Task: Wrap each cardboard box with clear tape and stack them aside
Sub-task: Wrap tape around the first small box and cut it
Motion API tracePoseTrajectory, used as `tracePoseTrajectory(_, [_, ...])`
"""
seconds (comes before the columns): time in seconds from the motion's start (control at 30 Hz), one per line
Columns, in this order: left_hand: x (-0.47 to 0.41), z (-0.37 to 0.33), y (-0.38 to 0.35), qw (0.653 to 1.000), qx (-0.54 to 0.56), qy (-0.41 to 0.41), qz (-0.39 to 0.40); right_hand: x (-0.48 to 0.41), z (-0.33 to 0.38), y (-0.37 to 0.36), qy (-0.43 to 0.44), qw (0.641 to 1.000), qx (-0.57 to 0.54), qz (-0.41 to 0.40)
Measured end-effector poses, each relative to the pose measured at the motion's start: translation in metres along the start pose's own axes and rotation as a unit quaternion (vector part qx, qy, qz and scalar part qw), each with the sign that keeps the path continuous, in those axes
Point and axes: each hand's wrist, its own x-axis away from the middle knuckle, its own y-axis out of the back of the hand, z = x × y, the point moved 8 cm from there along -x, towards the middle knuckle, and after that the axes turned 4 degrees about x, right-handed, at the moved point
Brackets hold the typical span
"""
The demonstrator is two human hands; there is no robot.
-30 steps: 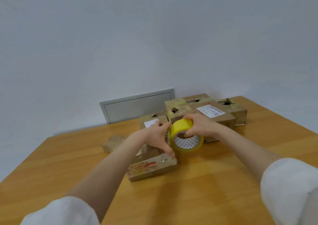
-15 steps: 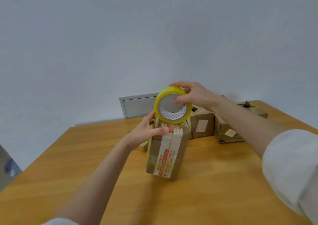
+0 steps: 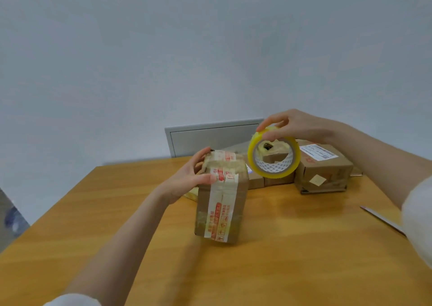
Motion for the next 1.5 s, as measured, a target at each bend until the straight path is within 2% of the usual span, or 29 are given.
tracePoseTrajectory(0.13, [0.002, -0.001, 0.001, 1.0, -0.008, -0.004, 0.008, 0.001, -0.01, -0.017, -0.01, 0.998, 0.044, 0.038])
tracePoseTrajectory(0.27, [0.007, 0.001, 0.007, 0.999, -0.02, 0.022, 0.017, -0.001, -0.017, -0.04, -0.015, 0.999, 0.02, 0.034])
tracePoseTrajectory(0.33, [0.014, -0.005, 0.008, 0.996, -0.077, 0.039, 0.023, -0.002, -0.014, -0.047, -0.011, 0.999, 0.019, 0.028])
tracePoseTrajectory(0.4, [0.019, -0.015, 0.008, 0.981, -0.18, 0.063, 0.02, -0.006, -0.011, -0.051, -0.003, 0.999, 0.028, 0.023])
tracePoseTrajectory(0.47, [0.018, -0.028, 0.005, 0.938, -0.338, 0.069, 0.012, -0.008, -0.007, -0.056, 0.003, 0.999, 0.029, 0.021])
tracePoseTrajectory(0.53, [0.015, -0.041, -0.007, 0.86, -0.508, 0.043, 0.0, -0.01, -0.004, -0.06, 0.007, 0.999, 0.03, 0.018])
tracePoseTrajectory(0.57, [0.013, -0.046, -0.015, 0.838, -0.544, 0.031, -0.007, -0.011, -0.001, -0.062, 0.011, 0.999, 0.039, 0.013])
tracePoseTrajectory(0.87, [0.016, -0.026, -0.032, 0.862, -0.504, 0.052, 0.002, -0.009, 0.013, -0.077, 0.034, 0.999, 0.024, 0.009])
tracePoseTrajectory(1.1, [0.019, -0.023, -0.025, 0.85, -0.522, 0.071, -0.02, -0.006, 0.009, -0.079, 0.027, 1.0, 0.003, 0.016])
tracePoseTrajectory(1.27, [0.018, -0.034, -0.02, 0.862, -0.498, 0.088, 0.019, -0.004, 0.01, -0.079, 0.029, 0.999, 0.004, 0.018])
tracePoseTrajectory(1.4, [-0.001, -0.068, -0.028, 0.833, -0.547, 0.054, 0.055, -0.003, 0.013, -0.079, 0.031, 0.999, 0.013, 0.03])
tracePoseTrajectory(1.5, [-0.013, -0.063, -0.04, 0.815, -0.559, 0.092, 0.117, -0.004, 0.012, -0.078, 0.033, 0.999, 0.018, 0.026])
